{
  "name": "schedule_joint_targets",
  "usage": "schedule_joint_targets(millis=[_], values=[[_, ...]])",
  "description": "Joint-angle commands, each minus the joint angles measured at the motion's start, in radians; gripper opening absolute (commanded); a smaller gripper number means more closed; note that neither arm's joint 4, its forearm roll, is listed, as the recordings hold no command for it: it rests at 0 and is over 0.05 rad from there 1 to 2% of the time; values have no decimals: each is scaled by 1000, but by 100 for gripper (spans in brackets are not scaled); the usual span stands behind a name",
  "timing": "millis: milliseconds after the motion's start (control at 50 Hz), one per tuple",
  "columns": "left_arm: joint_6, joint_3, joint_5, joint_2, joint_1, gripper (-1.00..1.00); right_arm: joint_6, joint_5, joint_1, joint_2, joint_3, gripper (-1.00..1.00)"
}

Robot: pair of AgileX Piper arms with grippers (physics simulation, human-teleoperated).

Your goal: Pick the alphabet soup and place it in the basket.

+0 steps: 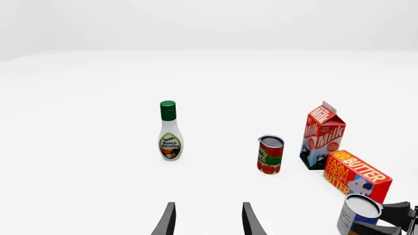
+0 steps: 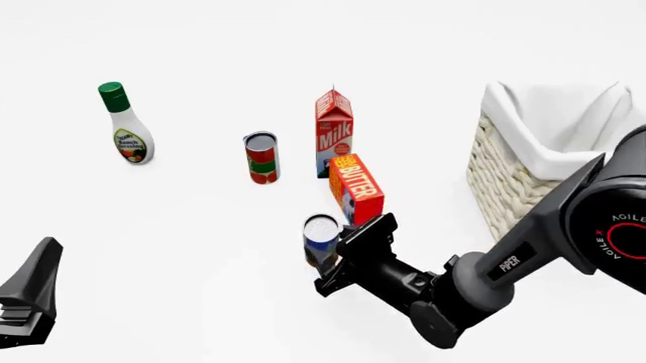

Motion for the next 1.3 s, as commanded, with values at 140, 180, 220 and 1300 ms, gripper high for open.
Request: schedule_joint_targets(millis=[140,180,220,1300], values=[[0,0,0,0,0,100,10,1,4,12,-3,-100],[0,0,0,0,0,100,10,1,4,11,-3,-100],[0,0,0,0,0,100,10,1,5,11,-3,-100],[0,0,0,0,0,100,-18,254,34,-722,205,-100]])
